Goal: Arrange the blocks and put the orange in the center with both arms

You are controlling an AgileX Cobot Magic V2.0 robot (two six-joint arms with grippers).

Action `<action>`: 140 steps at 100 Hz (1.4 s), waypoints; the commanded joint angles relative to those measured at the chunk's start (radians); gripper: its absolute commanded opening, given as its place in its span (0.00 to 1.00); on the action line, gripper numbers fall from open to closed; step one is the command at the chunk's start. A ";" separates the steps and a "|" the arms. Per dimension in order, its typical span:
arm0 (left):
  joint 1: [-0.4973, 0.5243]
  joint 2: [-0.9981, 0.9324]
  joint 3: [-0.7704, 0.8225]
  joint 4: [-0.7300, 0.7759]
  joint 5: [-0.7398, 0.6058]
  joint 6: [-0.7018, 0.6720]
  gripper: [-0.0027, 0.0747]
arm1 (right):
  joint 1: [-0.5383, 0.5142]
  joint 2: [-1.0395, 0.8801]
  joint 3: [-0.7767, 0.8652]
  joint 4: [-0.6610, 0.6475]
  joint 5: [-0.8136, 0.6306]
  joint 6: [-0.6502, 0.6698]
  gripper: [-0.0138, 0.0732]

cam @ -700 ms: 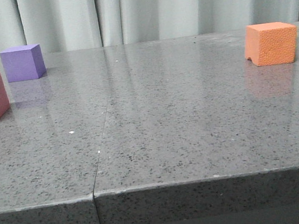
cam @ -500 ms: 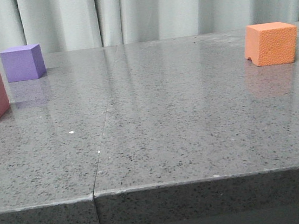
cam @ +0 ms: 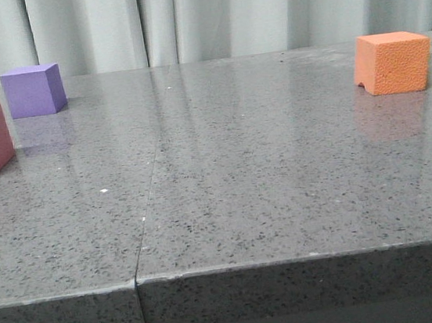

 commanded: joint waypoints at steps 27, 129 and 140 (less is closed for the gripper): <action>0.002 -0.029 0.040 -0.006 -0.084 -0.009 0.01 | -0.006 0.045 -0.161 -0.011 0.095 -0.004 0.08; 0.002 -0.029 0.040 -0.006 -0.084 -0.009 0.01 | 0.014 1.021 -0.961 0.056 0.549 -0.011 0.87; 0.002 -0.029 0.040 -0.006 -0.084 -0.009 0.01 | 0.049 1.123 -1.079 0.056 0.627 -0.011 0.87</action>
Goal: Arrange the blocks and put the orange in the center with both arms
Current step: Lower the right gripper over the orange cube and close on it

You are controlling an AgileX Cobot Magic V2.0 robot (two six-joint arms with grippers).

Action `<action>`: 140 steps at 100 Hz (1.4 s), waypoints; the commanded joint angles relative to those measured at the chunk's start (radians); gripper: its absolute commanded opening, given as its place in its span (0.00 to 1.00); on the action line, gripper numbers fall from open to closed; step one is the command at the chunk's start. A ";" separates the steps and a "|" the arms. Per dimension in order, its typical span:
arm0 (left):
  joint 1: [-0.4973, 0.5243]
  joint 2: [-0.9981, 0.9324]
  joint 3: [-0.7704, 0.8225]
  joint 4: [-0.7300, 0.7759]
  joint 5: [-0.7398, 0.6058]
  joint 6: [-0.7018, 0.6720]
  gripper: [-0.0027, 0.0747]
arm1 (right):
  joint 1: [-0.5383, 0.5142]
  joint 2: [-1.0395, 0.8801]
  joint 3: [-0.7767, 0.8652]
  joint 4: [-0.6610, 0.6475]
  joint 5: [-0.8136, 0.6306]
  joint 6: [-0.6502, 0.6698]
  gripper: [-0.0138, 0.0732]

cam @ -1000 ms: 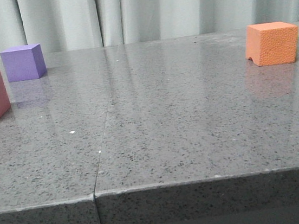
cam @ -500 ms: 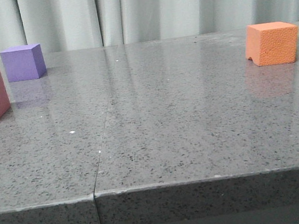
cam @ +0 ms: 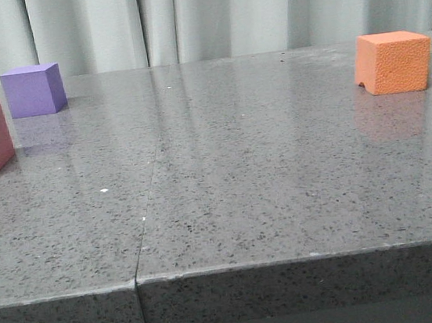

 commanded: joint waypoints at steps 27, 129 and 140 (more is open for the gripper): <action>0.002 -0.029 0.040 -0.006 -0.084 -0.009 0.01 | 0.075 0.338 -0.427 0.012 0.218 -0.010 0.87; 0.002 -0.029 0.040 -0.006 -0.084 -0.009 0.01 | 0.077 0.957 -1.031 0.046 0.540 0.009 0.87; 0.002 -0.029 0.040 -0.006 -0.084 -0.009 0.01 | 0.077 0.957 -1.031 0.046 0.538 0.009 0.78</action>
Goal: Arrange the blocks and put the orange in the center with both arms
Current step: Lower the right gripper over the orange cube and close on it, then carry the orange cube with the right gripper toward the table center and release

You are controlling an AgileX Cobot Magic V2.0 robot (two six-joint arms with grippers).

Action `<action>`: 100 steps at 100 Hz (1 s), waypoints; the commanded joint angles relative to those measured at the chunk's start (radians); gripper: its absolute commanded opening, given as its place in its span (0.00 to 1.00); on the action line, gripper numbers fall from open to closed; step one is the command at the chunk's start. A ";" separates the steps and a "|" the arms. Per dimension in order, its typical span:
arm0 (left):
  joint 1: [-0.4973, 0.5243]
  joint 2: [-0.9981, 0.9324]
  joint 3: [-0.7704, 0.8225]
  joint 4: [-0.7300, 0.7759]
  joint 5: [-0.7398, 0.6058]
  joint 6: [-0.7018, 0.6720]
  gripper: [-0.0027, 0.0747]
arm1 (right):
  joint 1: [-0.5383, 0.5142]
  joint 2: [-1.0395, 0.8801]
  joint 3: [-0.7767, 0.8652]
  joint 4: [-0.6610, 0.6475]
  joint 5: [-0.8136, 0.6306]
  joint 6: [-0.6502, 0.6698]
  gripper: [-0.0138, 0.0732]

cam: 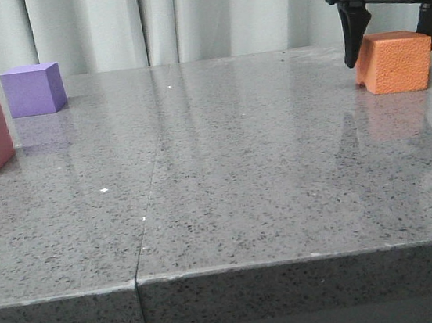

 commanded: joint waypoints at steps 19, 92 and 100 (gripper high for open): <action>0.002 -0.029 0.040 -0.006 -0.084 -0.009 0.01 | -0.001 -0.059 -0.034 0.004 -0.006 0.002 0.56; 0.002 -0.029 0.040 -0.006 -0.084 -0.009 0.01 | 0.302 -0.058 -0.240 0.109 0.038 0.110 0.55; 0.002 -0.029 0.040 -0.006 -0.084 -0.009 0.01 | 0.340 -0.053 -0.240 0.120 0.001 0.136 0.55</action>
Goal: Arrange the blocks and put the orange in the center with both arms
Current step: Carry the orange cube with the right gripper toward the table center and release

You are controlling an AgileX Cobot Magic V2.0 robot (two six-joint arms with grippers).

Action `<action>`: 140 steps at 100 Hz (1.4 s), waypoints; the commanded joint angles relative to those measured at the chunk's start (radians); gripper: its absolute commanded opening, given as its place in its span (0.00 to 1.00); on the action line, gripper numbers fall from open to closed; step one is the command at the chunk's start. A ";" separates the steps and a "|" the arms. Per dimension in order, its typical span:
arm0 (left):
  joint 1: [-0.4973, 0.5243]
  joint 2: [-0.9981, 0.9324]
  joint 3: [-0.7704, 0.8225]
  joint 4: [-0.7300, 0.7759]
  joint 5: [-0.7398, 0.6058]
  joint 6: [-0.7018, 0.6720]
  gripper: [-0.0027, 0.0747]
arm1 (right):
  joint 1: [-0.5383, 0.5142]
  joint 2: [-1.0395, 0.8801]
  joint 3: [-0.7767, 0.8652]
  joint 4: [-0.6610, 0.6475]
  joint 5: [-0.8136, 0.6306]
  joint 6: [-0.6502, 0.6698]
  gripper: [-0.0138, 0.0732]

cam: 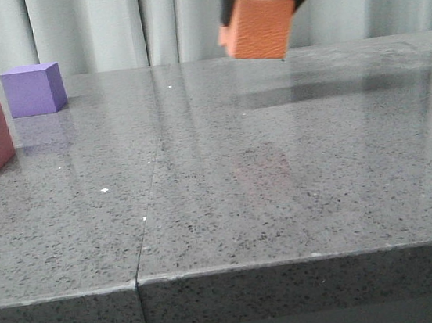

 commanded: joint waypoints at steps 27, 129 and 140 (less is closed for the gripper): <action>0.002 -0.029 0.040 -0.006 -0.084 -0.009 0.01 | 0.052 0.010 -0.032 0.123 -0.105 0.095 0.55; 0.002 -0.029 0.040 -0.006 -0.084 -0.009 0.01 | 0.052 -0.009 -0.032 0.131 -0.073 0.106 0.89; 0.002 -0.029 0.040 -0.006 -0.084 -0.009 0.01 | 0.052 -0.051 -0.032 0.093 -0.028 0.106 0.88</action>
